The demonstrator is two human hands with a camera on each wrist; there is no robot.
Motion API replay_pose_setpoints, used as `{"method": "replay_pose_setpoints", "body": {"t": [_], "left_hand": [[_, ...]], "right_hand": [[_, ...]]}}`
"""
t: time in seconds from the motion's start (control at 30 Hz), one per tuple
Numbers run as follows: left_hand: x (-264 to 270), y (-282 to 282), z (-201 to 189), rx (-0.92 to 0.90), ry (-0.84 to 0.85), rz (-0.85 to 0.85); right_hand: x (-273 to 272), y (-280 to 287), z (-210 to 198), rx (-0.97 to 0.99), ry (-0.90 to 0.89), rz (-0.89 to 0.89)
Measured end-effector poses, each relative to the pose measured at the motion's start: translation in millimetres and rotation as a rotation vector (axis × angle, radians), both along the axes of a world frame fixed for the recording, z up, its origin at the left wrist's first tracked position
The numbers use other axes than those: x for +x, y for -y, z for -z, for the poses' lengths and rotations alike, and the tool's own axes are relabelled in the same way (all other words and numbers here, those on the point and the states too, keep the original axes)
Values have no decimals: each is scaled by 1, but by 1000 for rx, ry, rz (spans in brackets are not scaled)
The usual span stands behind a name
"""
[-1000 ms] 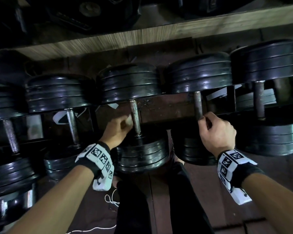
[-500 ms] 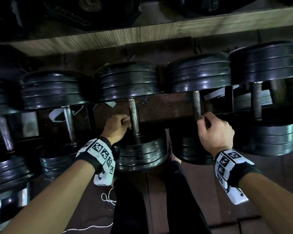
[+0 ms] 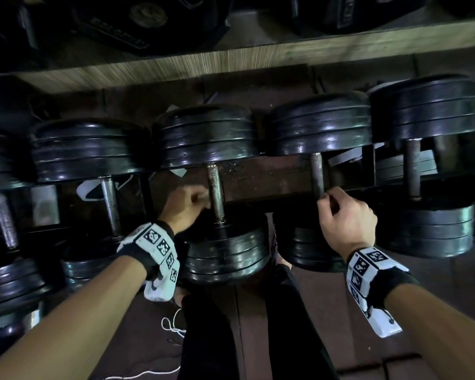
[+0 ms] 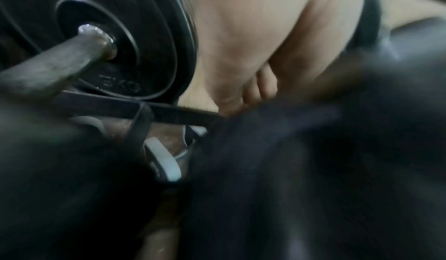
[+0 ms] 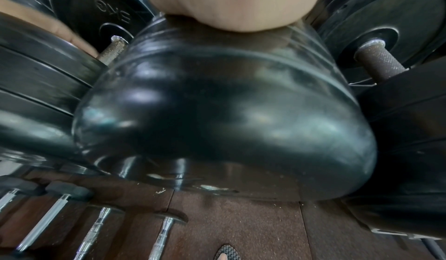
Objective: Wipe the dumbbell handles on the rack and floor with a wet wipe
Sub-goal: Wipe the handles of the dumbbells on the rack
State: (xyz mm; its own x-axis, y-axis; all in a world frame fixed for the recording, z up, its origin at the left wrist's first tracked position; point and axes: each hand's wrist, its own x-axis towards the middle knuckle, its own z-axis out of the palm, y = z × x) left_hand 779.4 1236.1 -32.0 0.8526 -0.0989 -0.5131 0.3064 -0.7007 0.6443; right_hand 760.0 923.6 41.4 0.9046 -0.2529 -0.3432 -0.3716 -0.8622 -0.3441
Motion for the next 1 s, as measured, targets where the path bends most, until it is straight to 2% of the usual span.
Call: {"method": "replay_pose_setpoints", "body": {"t": [0.07, 0.13, 0.27, 0.33, 0.4, 0.43, 0.53, 0.63, 0.73, 0.87, 1.0], "left_hand": [[-16, 2, -1, -41, -93, 74], [-13, 1, -1, -69, -128, 64], [19, -1, 1, -167, -8, -220], [30, 1, 0, -183, 53, -308], [29, 4, -2, -196, 19, -279], [26, 5, -2, -187, -16, -212], [3, 6, 9, -58, -184, -20], [-12, 10, 16, 13, -249, 40], [2, 8, 11, -87, -241, -23], [34, 11, -4, -224, -92, -228], [38, 8, -2, -229, -88, -243]], "right_hand": [[0, -1, -1, 2, -8, -4], [1, 0, -2, 2, -8, -2], [1, -1, -2, -7, -12, -5], [1, 0, -1, -12, -6, -9], [1, 0, 1, -14, -1, -17], [0, 1, 2, -14, 4, -20], [-1, 2, 3, -12, 28, -20], [-1, 2, 4, 2, 43, -12], [-1, 2, 5, 7, 51, -10], [-2, 3, 6, 5, 69, -24], [-2, 4, 7, 2, 80, -42]]}}
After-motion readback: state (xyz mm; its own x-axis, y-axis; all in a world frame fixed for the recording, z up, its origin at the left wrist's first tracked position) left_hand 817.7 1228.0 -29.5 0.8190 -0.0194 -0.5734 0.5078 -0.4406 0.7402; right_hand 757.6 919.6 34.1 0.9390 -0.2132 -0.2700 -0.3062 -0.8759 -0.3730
